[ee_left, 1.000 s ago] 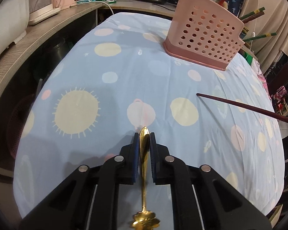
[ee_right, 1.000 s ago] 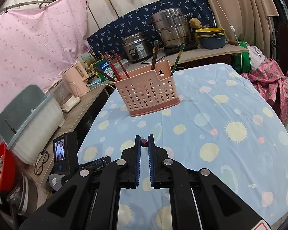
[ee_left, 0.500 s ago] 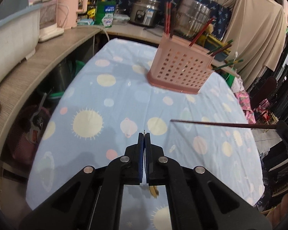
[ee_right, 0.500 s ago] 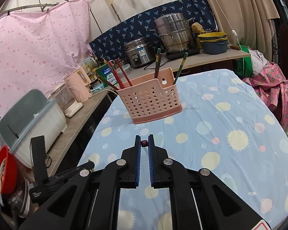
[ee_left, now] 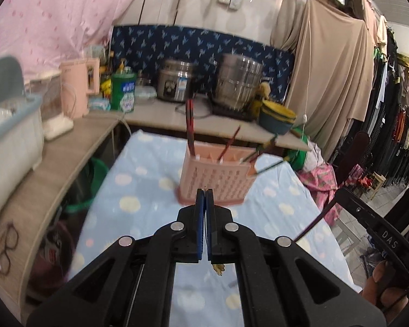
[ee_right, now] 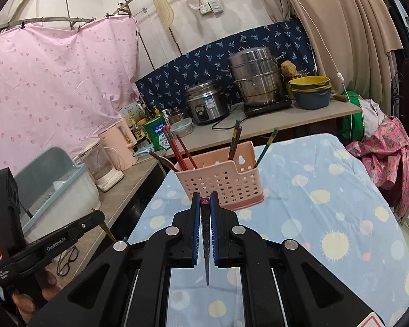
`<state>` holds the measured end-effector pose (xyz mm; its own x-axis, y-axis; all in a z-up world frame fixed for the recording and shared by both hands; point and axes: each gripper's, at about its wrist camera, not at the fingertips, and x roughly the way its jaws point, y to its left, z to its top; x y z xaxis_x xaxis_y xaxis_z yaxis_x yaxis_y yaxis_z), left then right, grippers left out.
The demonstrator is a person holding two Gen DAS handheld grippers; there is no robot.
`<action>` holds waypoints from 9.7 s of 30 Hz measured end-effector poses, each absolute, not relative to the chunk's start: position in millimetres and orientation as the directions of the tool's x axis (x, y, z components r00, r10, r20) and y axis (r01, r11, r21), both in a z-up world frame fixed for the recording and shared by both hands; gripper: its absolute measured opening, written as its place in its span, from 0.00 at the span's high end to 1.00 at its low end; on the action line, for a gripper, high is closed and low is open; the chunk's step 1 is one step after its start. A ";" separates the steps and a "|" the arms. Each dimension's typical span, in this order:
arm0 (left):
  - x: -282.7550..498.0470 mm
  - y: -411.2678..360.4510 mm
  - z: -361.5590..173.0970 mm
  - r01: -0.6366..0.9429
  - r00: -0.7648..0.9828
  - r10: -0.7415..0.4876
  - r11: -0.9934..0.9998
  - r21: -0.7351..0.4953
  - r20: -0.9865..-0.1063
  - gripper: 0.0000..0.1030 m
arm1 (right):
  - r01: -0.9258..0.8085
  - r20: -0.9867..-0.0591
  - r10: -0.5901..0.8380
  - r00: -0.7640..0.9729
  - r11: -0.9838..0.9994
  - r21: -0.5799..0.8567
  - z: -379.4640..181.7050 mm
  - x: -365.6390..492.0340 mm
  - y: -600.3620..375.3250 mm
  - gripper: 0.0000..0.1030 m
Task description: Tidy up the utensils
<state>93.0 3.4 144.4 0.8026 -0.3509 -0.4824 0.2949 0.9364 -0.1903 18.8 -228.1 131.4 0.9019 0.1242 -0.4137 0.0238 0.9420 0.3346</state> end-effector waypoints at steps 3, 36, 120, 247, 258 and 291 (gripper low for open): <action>107.8 -2.7 160.9 0.279 0.842 -0.315 0.949 -0.146 -0.438 0.99 | 0.026 -0.377 0.096 0.921 0.952 0.305 149.1 31.8 -229.9 0.93; 255.8 -47.7 162.2 0.237 0.868 -0.252 0.967 -0.087 -0.427 0.88 | 0.090 -0.327 0.031 0.945 0.933 0.349 177.7 209.8 -259.9 0.91; 265.9 163.7 -32.5 -0.128 0.655 0.040 0.990 -0.059 -0.755 0.40 | -0.139 -0.763 0.043 0.645 0.988 -0.062 -59.8 372.7 -15.3 0.76; 161.5 12.7 55.6 0.100 0.730 -0.102 0.994 -0.043 -0.675 0.34 | 0.066 -0.613 -0.001 0.790 0.994 0.083 117.8 202.4 -212.2 0.98; 150.3 9.1 70.4 0.109 0.751 -0.130 0.991 -0.073 -0.647 0.33 | 0.047 -0.551 0.040 0.834 0.989 0.142 120.2 142.3 -198.3 0.71; 112.3 -33.0 83.1 0.123 0.780 -0.102 0.992 -0.009 -0.617 0.11 | 0.171 -0.621 -0.049 0.782 0.975 0.139 95.6 68.4 -211.5 0.19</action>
<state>112.3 -33.0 83.1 0.7802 -0.1018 -0.6172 0.1225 0.9924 -0.0088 68.4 -211.5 95.6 0.7822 -0.0490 -0.6211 0.1713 0.9754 0.1388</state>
